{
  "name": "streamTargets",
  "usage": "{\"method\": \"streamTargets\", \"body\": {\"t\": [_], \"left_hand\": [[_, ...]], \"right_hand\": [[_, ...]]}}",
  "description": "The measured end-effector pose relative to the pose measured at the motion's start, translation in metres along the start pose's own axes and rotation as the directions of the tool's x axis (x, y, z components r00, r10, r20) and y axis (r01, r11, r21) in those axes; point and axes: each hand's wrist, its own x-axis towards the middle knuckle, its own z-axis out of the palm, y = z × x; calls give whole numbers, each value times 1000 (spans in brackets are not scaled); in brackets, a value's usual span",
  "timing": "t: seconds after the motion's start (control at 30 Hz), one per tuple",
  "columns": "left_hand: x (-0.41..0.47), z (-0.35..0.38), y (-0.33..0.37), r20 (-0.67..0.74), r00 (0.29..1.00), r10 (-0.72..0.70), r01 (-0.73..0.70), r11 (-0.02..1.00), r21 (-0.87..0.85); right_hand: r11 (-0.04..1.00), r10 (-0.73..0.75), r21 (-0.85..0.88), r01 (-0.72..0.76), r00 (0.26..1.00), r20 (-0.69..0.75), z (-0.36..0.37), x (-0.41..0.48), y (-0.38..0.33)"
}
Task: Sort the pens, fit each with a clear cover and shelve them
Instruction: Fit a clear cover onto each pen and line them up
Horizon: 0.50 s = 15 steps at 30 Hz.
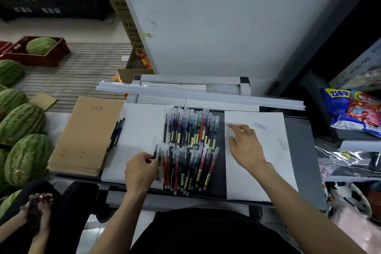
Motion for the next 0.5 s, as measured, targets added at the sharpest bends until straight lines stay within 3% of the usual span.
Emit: {"method": "streamTargets", "body": {"t": [0.2, 0.4, 0.5], "left_hand": [[0, 6, 1, 37, 999, -3, 4, 999, -32], [8, 6, -12, 56, 997, 44, -45, 999, 9], [25, -8, -13, -4, 998, 68, -68, 996, 66]], "right_hand": [[997, 33, -74, -33, 999, -10, 9, 13, -3], [997, 69, -39, -70, 997, -22, 3, 20, -4], [997, 65, 44, -63, 997, -43, 3, 18, -8]]}}
